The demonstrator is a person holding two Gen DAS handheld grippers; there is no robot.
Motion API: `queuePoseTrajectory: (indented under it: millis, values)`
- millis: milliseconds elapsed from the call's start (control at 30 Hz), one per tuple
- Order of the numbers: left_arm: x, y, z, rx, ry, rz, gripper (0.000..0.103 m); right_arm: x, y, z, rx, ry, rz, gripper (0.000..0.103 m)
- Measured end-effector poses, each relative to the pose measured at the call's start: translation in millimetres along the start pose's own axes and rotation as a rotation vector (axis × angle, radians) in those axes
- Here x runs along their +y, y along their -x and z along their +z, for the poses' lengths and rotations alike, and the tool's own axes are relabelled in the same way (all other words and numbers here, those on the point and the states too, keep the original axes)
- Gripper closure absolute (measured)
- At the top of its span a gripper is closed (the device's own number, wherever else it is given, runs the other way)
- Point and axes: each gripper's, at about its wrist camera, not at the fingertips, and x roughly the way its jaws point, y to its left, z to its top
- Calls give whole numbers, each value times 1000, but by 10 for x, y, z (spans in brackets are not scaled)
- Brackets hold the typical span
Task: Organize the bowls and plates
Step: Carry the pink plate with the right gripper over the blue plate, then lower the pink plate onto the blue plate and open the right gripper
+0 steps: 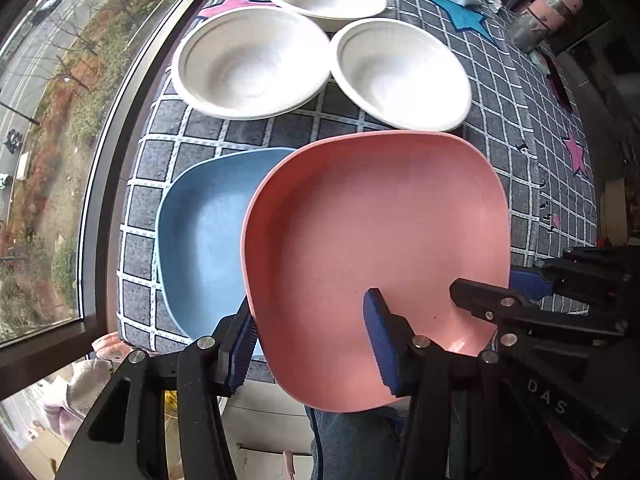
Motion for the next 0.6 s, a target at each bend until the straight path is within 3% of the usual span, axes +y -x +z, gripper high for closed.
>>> queuePoseTrajectory:
  millis: [67,133,200,233,400,467,500,567,600]
  values:
    - [137,21,-15,0,21,11,48,596,72,140,8,21,5,82]
    - [290,45,-23,1,38,26,48,1092,107,518,17,25,17,82]
    - [409,39,-3,0,49,43,48,1618,19,617,29,20,38,82]
    - [464,37,11,-1,54,51,48,1423,160,537,35,13,49,82]
    - [712,-16,98,-11,72,107,46,2276,167,888,57,-26,98,82]
    - [788,-44,112,-8,85,134,35,2435,115,1115,62,-25,119,82]
    - [822,-46,106,-10,94,149,32,2660,-17,1534,61,-24,118,82]
    - [887,-39,83,-21,116,168,28,2816,-37,1826,53,-29,103,68]
    - [933,-26,61,-23,127,157,26,2961,2,1982,40,-32,85,45]
